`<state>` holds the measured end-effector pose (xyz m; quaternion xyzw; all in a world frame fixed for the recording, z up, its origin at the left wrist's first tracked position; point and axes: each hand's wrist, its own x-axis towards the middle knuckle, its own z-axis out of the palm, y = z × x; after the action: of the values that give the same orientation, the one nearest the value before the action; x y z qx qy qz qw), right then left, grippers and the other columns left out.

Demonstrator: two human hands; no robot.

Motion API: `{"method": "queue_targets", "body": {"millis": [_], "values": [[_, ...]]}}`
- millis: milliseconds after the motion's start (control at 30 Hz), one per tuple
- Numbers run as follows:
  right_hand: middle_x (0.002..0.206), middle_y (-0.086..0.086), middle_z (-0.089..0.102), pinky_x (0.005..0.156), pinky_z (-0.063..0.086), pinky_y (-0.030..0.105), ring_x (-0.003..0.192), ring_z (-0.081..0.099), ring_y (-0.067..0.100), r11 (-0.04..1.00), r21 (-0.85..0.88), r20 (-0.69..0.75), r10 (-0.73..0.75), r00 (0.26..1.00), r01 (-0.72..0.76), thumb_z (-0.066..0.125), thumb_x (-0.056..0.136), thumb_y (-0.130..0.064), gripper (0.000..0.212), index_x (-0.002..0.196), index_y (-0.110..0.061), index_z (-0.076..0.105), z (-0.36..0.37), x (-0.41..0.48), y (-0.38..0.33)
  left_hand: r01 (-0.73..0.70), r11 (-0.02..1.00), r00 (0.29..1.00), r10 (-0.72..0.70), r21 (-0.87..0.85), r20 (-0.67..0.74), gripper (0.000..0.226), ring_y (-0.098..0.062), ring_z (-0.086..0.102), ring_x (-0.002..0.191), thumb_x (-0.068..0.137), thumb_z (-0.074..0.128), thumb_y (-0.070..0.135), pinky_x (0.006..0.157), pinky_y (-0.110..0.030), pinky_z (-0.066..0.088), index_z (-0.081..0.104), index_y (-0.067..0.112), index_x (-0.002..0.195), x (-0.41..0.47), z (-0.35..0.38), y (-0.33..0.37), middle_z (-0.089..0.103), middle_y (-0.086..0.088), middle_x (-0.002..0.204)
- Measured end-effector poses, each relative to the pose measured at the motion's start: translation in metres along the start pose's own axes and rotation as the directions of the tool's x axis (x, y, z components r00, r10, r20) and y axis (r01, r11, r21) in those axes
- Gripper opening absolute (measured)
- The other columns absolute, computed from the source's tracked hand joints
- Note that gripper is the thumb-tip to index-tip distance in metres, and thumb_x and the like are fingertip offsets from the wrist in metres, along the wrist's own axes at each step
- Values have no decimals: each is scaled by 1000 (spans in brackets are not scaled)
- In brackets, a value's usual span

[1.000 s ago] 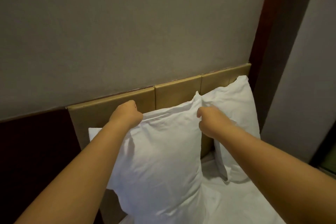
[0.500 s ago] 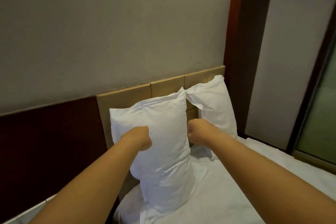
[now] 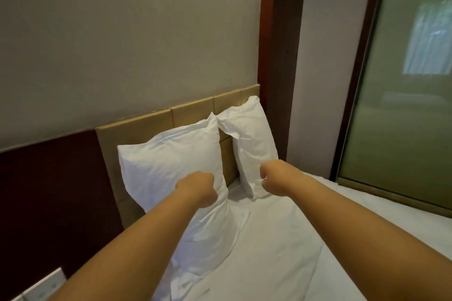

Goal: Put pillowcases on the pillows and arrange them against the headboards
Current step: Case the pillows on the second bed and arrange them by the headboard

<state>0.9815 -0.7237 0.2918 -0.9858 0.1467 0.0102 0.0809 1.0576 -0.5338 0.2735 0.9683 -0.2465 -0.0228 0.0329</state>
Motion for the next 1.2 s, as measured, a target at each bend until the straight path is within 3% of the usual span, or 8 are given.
{"method": "queue_targets", "body": {"millis": [167,333,467,600,800,1000,1200], "values": [[101,8,58,90,51,39,96,59,28,991,-3,-13,133,991,-133,51,90,-14,16,105,-13,57,4,35,-22,-91,994,996,91,64,-3,25,-26,56,104,92,49,22,93,-37,49,55,16,115,20,-5,-48,57,-5,115],[100,8,59,88,53,39,93,60,27,988,12,-63,157,986,-156,49,90,-14,16,104,-12,58,13,74,-56,-171,957,979,192,235,-68,24,-25,56,98,92,49,21,87,-35,49,55,16,114,47,-24,-95,55,-6,111],[95,7,59,86,54,38,88,59,25,986,34,-82,166,983,-164,51,90,-15,13,100,-13,59,12,99,-71,-188,947,969,222,261,-109,24,-23,57,98,92,51,23,83,-32,48,57,16,114,75,-43,-115,58,-5,108],[96,7,60,88,53,39,88,59,25,983,34,-117,181,977,-178,50,91,-16,14,101,-14,59,-3,125,-72,-164,964,971,196,209,-140,23,-21,58,97,91,53,24,85,-35,51,59,16,111,109,-59,-118,60,-3,104],[102,9,61,89,54,40,91,60,27,983,86,-177,173,969,-160,51,93,-18,18,107,-12,61,-25,186,-55,-113,979,970,145,167,-196,8,-12,50,65,88,52,23,62,-27,43,56,19,84,173,-66,-107,53,3,72],[110,10,61,92,51,38,98,58,27,981,146,-184,150,971,-124,51,94,-18,20,110,-12,61,-34,281,-14,-16,992,972,46,129,-231,12,-14,51,62,84,52,23,50,-26,35,58,18,75,272,-86,-85,57,1,72],[113,11,61,91,50,35,100,58,27,972,213,-173,141,975,-103,51,95,-18,20,112,-12,60,-34,395,38,17,991,974,13,130,-226,15,-18,52,62,82,50,21,52,-26,37,60,15,74,391,-91,-55,58,-1,71]]}}
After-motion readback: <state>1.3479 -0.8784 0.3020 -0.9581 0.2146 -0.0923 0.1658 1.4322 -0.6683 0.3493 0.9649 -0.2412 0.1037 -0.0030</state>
